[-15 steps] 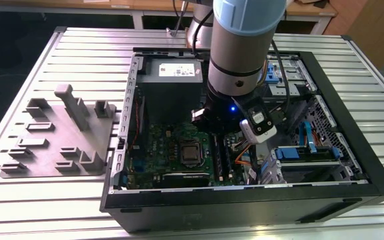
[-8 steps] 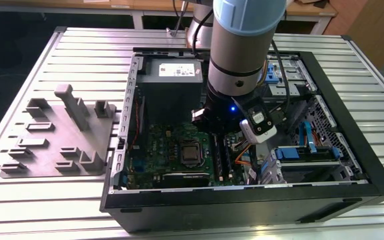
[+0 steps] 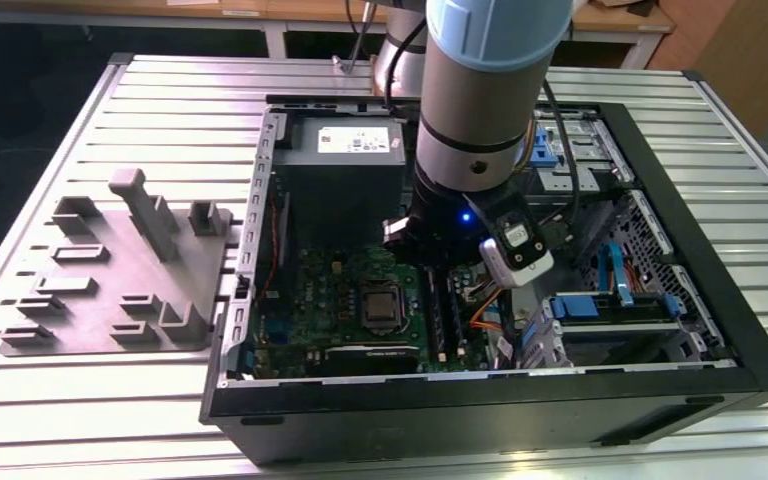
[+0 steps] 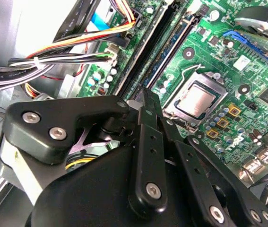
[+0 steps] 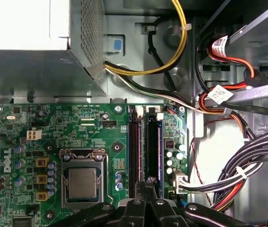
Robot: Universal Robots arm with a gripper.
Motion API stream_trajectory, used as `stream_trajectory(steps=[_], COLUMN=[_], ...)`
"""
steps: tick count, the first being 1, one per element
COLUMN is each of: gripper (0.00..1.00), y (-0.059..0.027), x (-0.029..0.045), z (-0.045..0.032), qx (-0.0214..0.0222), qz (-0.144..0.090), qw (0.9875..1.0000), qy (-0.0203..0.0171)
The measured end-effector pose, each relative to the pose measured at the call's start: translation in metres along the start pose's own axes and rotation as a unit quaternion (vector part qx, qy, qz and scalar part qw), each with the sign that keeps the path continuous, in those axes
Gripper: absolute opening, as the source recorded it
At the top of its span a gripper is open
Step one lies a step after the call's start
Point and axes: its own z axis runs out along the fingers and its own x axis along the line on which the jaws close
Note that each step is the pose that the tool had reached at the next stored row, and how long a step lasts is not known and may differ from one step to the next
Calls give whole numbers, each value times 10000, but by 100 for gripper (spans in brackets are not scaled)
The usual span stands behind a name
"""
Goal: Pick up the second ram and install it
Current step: 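Press down the second ram until it locks into place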
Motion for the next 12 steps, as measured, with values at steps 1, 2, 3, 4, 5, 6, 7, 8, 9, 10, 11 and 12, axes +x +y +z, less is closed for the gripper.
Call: stream_trajectory(steps=[1, 2, 3, 4, 5, 6, 7, 8, 9, 10, 11, 12], gripper=[10, 10, 10, 10, 10, 10, 10, 10, 10, 10, 10, 10], y=[7, 16, 29, 44, 59, 73, 88, 104, 121, 139, 158, 177], x=[0, 1, 1, 1, 1, 2, 2, 2, 3, 3, 3, 4], z=[0, 1, 2, 3, 4, 5, 6, 7, 7, 8, 10, 11], qx=[0, 0, 0, -1, -1, -1, -1, -1, 0, 0, -1, -1], qz=[0, 0, 0, 0, 0, 0, 0, 0, 0, 0, 0, 0], qw=[10000, 10000, 10000, 10000, 10000, 10000, 10000, 10000, 10000, 10000, 10000, 10000], qy=[0, 0, 0, 0, 0, 0, 0, 0, 0, 0, 0, 0])
